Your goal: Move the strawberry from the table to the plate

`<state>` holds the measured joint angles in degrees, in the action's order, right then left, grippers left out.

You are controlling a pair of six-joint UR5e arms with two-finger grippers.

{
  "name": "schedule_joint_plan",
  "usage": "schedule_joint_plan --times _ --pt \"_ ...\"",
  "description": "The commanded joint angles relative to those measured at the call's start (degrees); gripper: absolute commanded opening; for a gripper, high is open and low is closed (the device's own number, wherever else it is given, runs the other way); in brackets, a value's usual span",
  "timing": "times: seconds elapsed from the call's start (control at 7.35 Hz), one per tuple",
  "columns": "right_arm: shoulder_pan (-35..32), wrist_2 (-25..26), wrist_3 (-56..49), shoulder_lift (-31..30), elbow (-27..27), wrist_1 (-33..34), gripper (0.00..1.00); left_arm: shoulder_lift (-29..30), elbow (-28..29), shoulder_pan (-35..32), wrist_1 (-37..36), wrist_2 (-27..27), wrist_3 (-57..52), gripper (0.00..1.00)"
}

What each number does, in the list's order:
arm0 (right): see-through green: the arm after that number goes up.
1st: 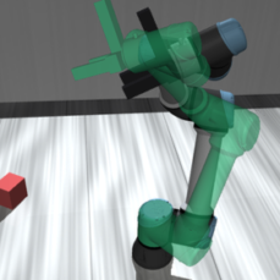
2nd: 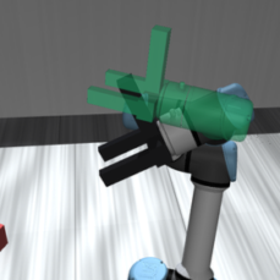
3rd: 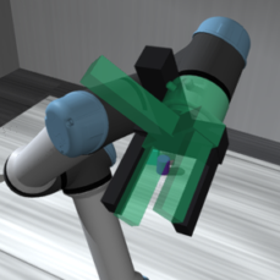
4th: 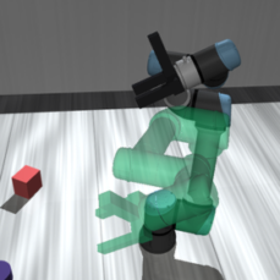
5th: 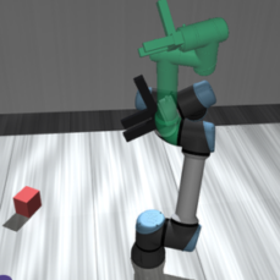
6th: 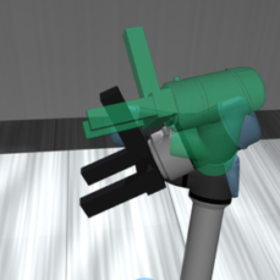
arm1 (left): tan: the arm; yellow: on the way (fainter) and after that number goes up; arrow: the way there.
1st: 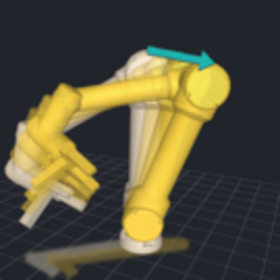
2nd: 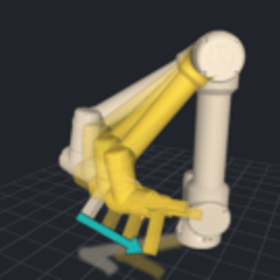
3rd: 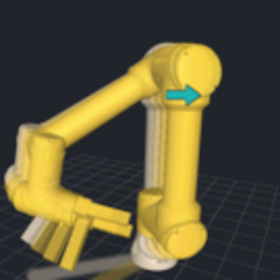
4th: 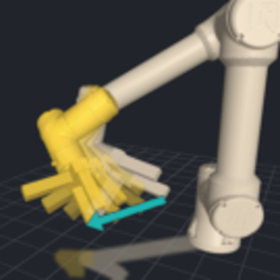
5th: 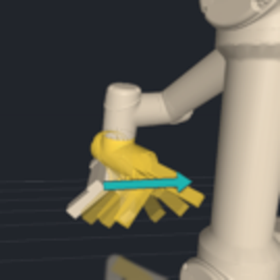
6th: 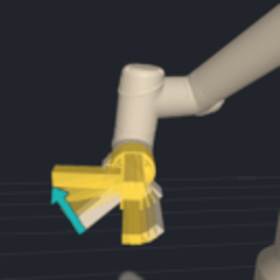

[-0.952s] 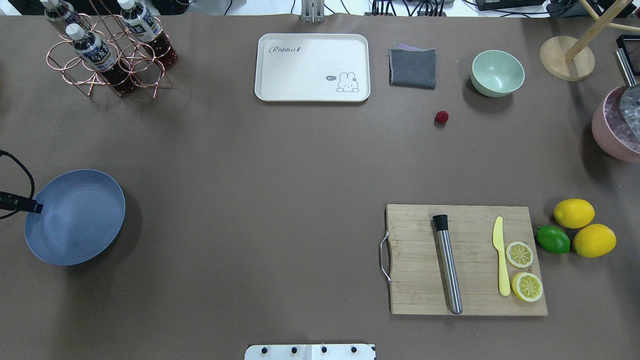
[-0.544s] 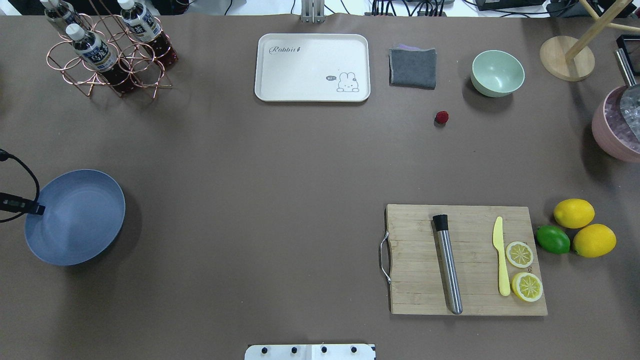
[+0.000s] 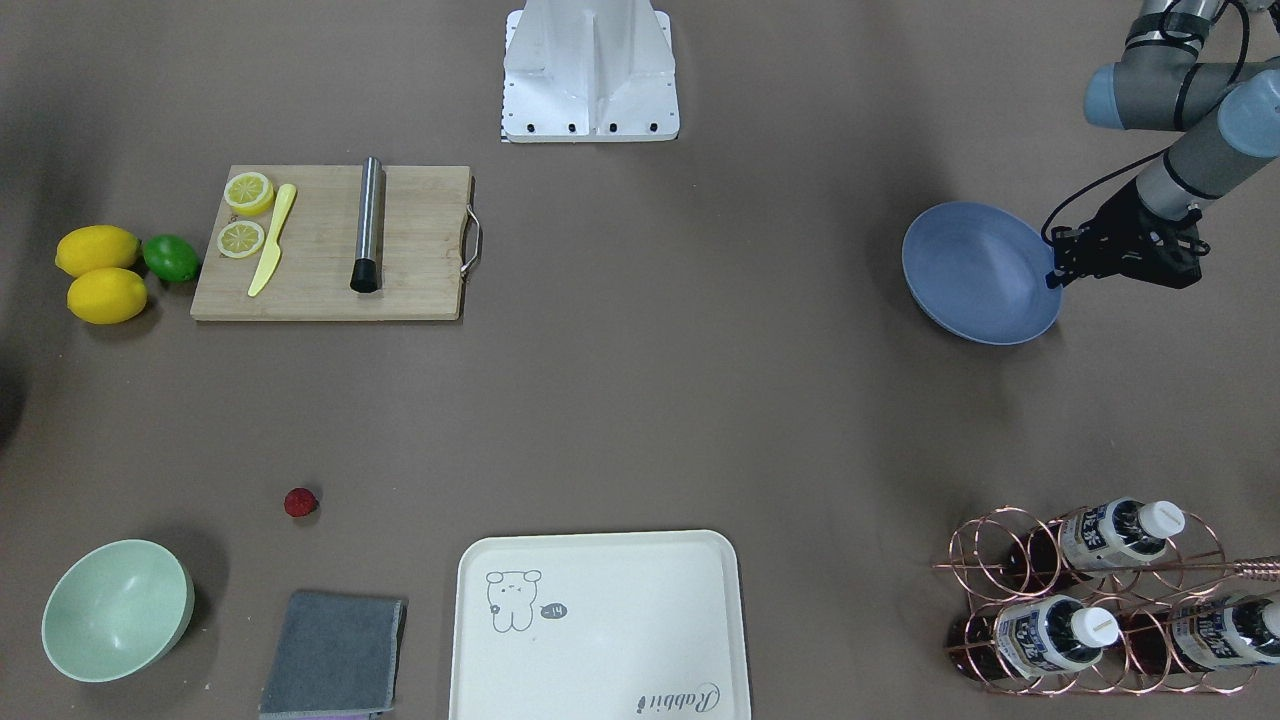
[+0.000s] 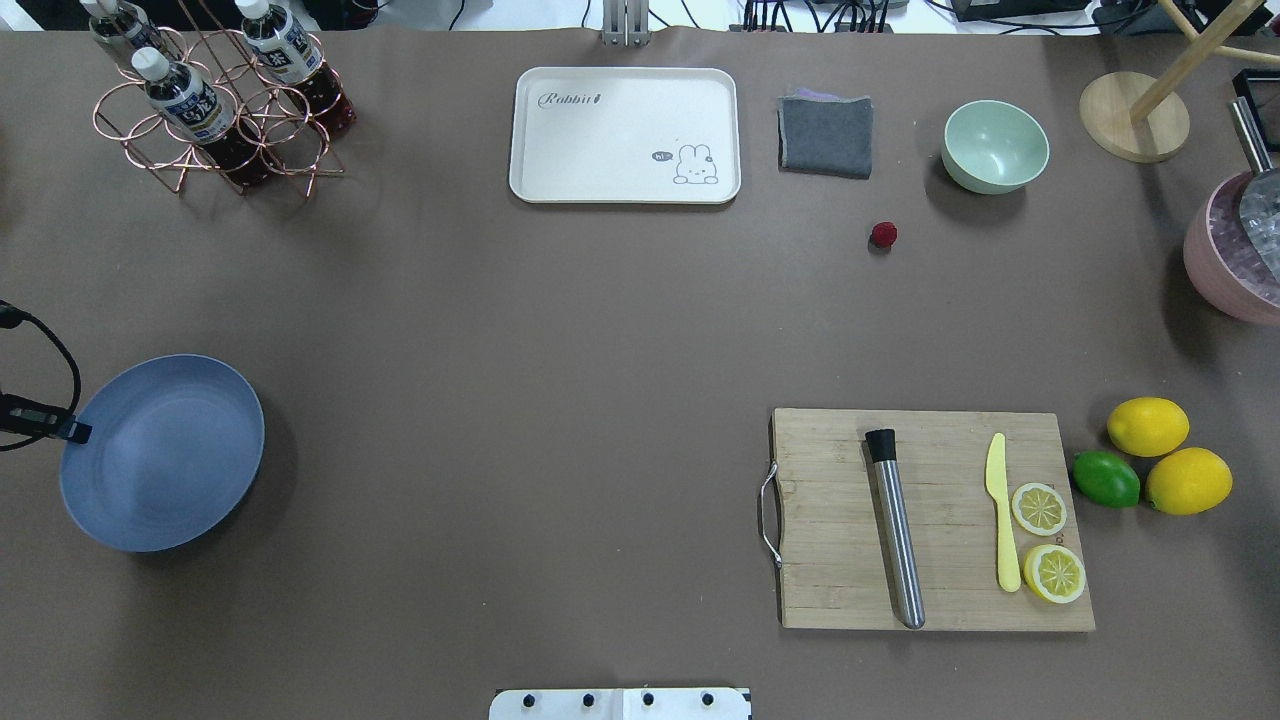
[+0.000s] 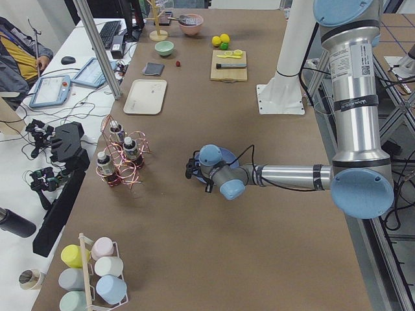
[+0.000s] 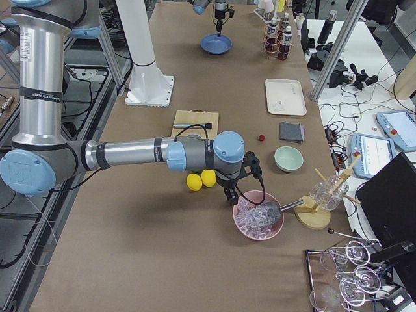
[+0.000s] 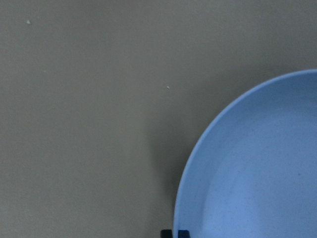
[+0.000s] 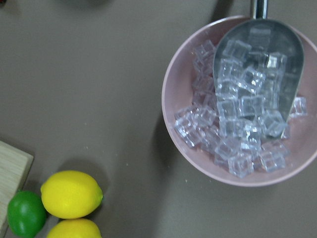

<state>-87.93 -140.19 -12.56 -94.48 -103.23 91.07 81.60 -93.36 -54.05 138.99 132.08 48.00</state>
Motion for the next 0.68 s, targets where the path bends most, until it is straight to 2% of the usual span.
schedule_joint_plan --times 0.0,0.14,0.27,0.41,0.54 --pt "6.32 0.27 13.36 8.13 0.14 -0.02 1.0 5.48 -5.66 2.27 -0.12 0.64 19.51 0.0" --pt "9.93 0.62 18.57 11.91 0.57 -0.02 1.0 8.81 -7.26 5.16 -1.51 0.29 26.38 0.0" --pt "13.54 0.97 23.67 14.82 0.84 -0.1 1.0 16.24 -7.88 7.1 -5.61 -0.85 33.75 0.0" --pt "17.75 2.63 27.9 17.89 1.54 -0.1 1.0 23.19 -8.06 12.95 -10.88 -8.69 38.96 0.0" --pt "21.79 5.86 32.29 21.14 2.41 -0.1 1.0 29.87 -7.89 18.4 -17.8 -14.34 42.15 0.0"
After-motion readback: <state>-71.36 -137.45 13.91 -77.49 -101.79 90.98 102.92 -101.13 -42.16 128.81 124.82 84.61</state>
